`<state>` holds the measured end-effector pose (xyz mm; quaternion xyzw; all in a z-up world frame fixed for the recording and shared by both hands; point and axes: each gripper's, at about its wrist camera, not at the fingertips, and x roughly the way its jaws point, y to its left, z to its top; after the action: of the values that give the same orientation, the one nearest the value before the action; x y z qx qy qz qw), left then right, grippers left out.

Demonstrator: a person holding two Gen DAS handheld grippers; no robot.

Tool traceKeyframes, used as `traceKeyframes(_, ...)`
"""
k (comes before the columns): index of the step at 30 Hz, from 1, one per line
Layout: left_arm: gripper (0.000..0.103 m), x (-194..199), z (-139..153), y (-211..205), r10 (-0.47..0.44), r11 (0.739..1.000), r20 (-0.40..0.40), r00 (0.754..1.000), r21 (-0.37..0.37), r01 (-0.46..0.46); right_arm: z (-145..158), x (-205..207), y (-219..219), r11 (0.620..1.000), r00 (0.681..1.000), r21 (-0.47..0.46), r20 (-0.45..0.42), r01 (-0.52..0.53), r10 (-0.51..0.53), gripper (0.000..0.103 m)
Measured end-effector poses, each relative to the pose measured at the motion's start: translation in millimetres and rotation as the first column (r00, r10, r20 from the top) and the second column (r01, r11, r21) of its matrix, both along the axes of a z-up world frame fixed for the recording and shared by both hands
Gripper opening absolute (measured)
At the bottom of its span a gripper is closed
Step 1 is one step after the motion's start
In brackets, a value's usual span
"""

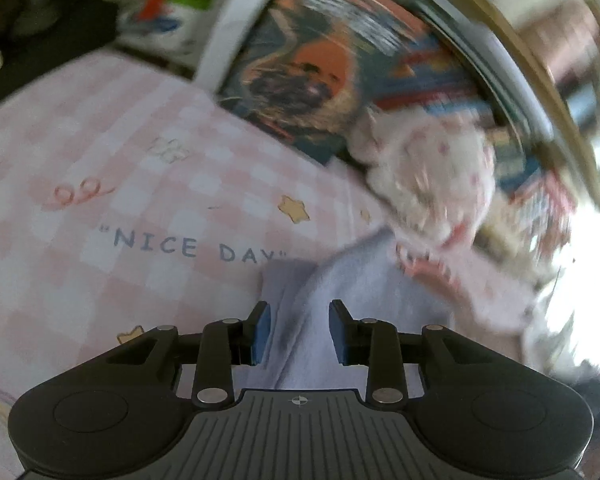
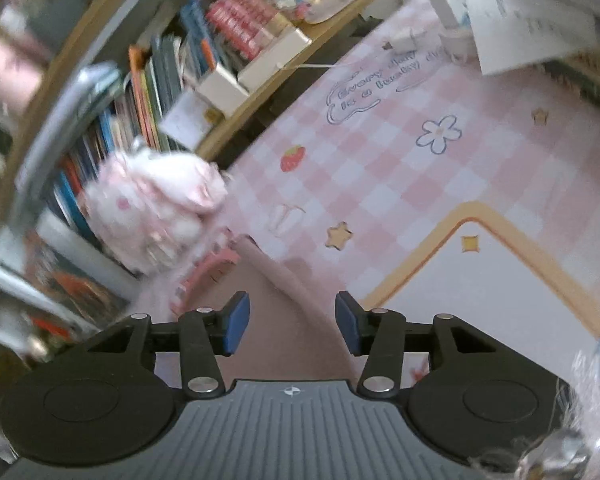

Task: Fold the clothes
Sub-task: 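Lower the folded hem onto the sweater and open both tools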

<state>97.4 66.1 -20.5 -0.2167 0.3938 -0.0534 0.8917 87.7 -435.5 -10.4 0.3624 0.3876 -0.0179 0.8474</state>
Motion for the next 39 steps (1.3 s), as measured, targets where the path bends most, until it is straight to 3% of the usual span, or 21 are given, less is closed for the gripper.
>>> traceKeyframes(4,0.031,1.3,-0.9,-20.9,-0.066,0.986,0.0,0.998,0.154,0.065,-5.4,1.2,14.8,0.991,0.997,-0.115,-0.018,-0.073,0.071,0.045)
traceKeyframes(5,0.026,2.3,-1.1,-24.1,-0.08,0.982,0.001,0.997,0.17,0.078,-6.9,2.3,19.0,0.985,0.996,-0.145,-0.023,-0.088,0.086,0.045)
traceKeyframes(6,0.01,3.4,-1.2,-26.1,-0.094,0.981,0.004,0.996,0.173,0.092,-8.3,3.8,23.4,0.978,0.994,-0.178,-0.029,-0.107,0.103,0.043)
traceKeyframes(7,0.005,3.5,-0.3,-25.9,-0.107,0.982,0.008,0.994,0.16,0.105,-9.1,5.6,27.4,0.97,0.992,-0.211,-0.042,-0.124,0.118,0.035)
traceKeyframes(8,0.005,2.7,1.6,-23.2,-0.118,0.985,0.016,0.993,0.128,0.115,-9.8,7.5,31.3,0.959,0.99,-0.244,-0.056,-0.143,0.133,0.02)
traceKeyframes(10,0.005,-3.0,7.0,-8.2,-0.122,0.992,0.055,0.991,-0.011,0.123,-8.8,9.1,37.0,0.939,0.985,-0.3,-0.08,-0.17,0.153,0.005)
traceKeyframes(12,0.004,-11.8,9.3,8.7,-0.083,0.987,0.078,0.994,-0.131,0.093,-1.7,2.3,33.4,0.95,0.988,-0.274,-0.034,-0.152,0.149,0.005)
traceKeyframes(13,0.004,-15.0,6.8,15.4,-0.062,0.987,0.064,0.996,-0.147,0.071,1.2,-2.0,29.0,0.96,0.99,-0.245,-0.013,-0.137,0.138,0.005)
traceKeyframes(17,0.007,-15.3,-14.3,14.6,-0.07,0.997,-0.035,0.997,-0.015,0.069,-3.2,-5.6,24.9,0.966,0.99,-0.217,-0.026,-0.138,0.136,0.005)
traceKeyframes(18,0.014,-15.1,-15.7,10.4,-0.075,0.997,-0.033,0.997,0.02,0.075,-7.5,-3.7,26.4,0.964,0.989,-0.223,-0.041,-0.148,0.143,0.005)
traceKeyframes(20,0.015,-14.3,-12.6,3.9,-0.066,0.995,-0.004,0.998,0.073,0.066,-14.1,0.9,29.9,0.958,0.986,-0.237,-0.073,-0.161,0.147,0.009)
traceKeyframes(22,0.016,-11.9,-5.6,1.7,-0.06,0.995,0.054,0.997,0.079,0.056,-16.1,6.0,33.2,0.953,0.985,-0.256,-0.097,-0.164,0.143,0.016)
traceKeyframes(24,0.027,-4.8,1.0,-0.1,-0.067,0.995,0.105,0.992,0.084,0.058,-10.0,9.0,34.6,0.949,0.986,-0.271,-0.073,-0.162,0.148,0.025)
traceKeyframes(26,0.029,4.7,6.2,-4.0,-0.085,0.992,0.143,0.986,0.102,0.071,-1.6,15.2,37.0,0.942,0.985,-0.29,-0.035,-0.17,0.167,0.035)
traceKeyframes(29,0.029,24.5,5.4,-19.2,-0.15,0.976,0.137,0.979,0.178,0.125,6.7,30.0,44.5,0.923,0.978,-0.329,-0.014,-0.202,0.209,0.036)
traceKeyframes(31,0.029,30.1,2.3,-23.1,-0.165,0.973,0.134,0.977,0.183,0.139,5.9,41.3,53.6,0.903,0.971,-0.364,-0.022,-0.23,0.238,0.036)
traceKeyframes(33,0.026,33.8,-0.7,-25.2,-0.17,0.974,0.139,0.976,0.174,0.145,1.0,51.8,61.3,0.886,0.965,-0.389,-0.044,-0.254,0.257,0.035)
traceKeyframes(34,0.022,35.7,-2.2,-26.2,-0.173,0.974,0.141,0.975,0.169,0.148,-1.5,54.9,63.3,0.879,0.963,-0.397,-0.052,-0.263,0.265,0.029)
traceKeyframes(35,0.003,37.6,-3.7,-27.2,-0.176,0.975,0.143,0.974,0.164,0.152,-4.0,58.0,65.3,0.872,0.96,-0.406,-0.061,-0.273,0.272,0.007)
traceKeyframes(37,0.004,37.1,-3.1,-16.8,-0.133,0.989,0.159,0.978,0.078,0.122,-3.6,58.7,65.2,0.873,0.962,-0.411,-0.048,-0.263,0.267,0.005)
traceKeyframes(39,0.004,38.4,-6.9,-8.0,-0.095,0.995,0.14,0.986,0.042,0.09,1.2,51.2,57.1,0.906,0.972,-0.364,0.014,-0.215,0.236,0.005)
